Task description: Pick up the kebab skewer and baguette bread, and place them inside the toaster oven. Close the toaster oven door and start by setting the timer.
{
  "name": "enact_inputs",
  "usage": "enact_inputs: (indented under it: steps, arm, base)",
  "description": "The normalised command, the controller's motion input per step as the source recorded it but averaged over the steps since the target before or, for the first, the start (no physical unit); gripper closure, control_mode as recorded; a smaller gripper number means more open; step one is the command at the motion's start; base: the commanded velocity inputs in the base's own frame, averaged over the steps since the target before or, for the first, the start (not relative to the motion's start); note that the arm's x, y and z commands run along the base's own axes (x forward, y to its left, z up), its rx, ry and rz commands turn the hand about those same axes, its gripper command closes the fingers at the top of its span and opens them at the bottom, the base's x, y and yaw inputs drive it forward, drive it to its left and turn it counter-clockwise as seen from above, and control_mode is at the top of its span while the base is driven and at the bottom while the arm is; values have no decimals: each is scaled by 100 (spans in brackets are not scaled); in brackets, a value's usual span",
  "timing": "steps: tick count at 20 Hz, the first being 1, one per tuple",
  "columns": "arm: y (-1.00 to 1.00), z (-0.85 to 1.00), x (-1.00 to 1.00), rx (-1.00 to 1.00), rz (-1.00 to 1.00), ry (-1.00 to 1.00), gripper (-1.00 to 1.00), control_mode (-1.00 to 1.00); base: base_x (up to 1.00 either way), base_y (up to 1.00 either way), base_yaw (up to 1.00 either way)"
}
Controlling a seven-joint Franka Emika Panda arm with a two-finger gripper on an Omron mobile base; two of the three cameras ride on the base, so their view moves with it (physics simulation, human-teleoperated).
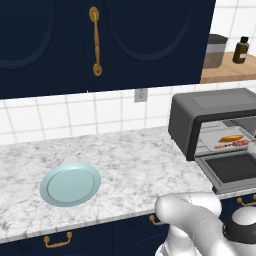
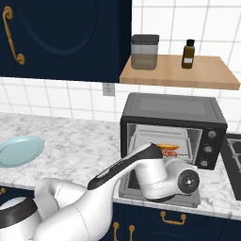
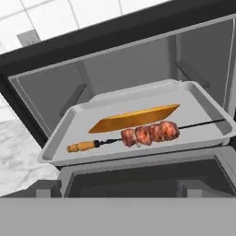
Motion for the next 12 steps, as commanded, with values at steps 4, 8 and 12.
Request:
enact_inputs:
  steps: [4,8,12]
  arm:
    - [57,-4,0,-17,7,0,-100,-100]
    - [47,0,0,-9,1,0,-100,-100]
    - [17,0,-1,-1,2,0,-100,-100]
  base:
    - [0,0,0]
    - [0,0,0]
    - [0,0,0]
